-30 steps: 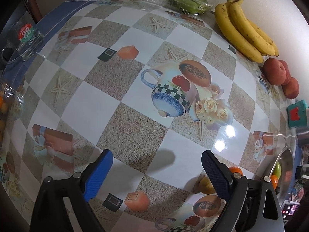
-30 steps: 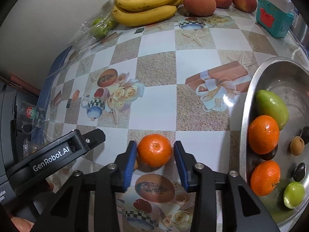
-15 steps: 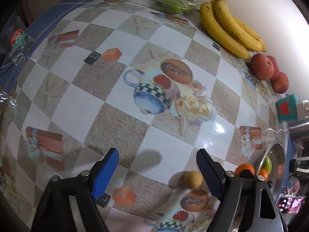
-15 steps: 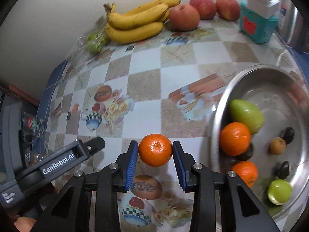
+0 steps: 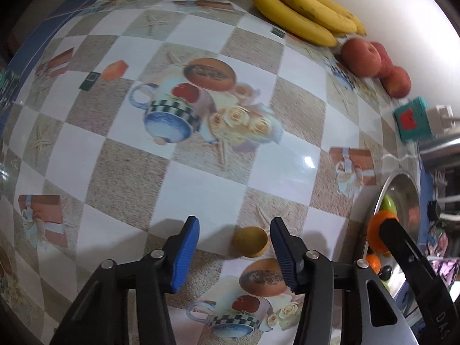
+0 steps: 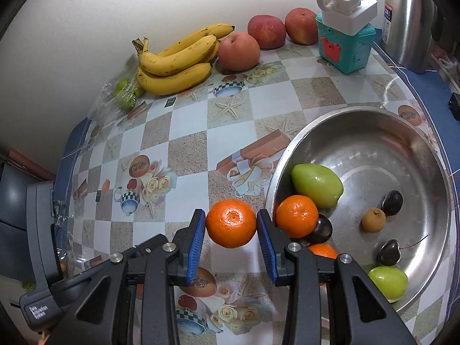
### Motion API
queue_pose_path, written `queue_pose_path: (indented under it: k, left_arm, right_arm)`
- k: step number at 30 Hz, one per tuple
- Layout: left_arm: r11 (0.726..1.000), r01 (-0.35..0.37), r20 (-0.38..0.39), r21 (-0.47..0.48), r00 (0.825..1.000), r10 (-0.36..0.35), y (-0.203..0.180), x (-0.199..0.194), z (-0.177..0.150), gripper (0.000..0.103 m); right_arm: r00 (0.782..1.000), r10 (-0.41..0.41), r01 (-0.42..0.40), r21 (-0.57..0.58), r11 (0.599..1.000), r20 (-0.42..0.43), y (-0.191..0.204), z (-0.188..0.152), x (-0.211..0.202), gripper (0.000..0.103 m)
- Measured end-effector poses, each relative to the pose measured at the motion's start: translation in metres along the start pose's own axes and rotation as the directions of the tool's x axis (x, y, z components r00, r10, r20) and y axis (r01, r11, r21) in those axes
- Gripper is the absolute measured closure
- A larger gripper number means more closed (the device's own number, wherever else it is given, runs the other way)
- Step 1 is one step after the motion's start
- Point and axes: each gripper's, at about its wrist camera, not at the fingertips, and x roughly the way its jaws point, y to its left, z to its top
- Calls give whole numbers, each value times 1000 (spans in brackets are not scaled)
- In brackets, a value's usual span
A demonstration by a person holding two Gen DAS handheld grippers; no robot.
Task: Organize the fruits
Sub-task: 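Close the left gripper on the small brown fruit while the right holds the mandarin, then carry the brown fruit with the left gripper while the right carries the mandarin over the bowl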
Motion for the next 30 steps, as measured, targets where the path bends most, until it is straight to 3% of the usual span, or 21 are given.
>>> queue_pose_path:
  k: [10,14,30]
  left_arm:
    - [999,-8,-27,49,1000,10,-15,10,-3,64]
    - [998,-11,-26,57,1000,13,-19,13,-3,75]
    - [998,48,94,29,994,-51,-10,-25,5,75]
  right_arm:
    - [1000,4,-4,-4,1000,0,2,-1,-1,65]
    - [1000,4,-4,0,1000,6,1,0,-3,65]
    - [1000,1,-1,26,1000,10,-9,2,-7,65]
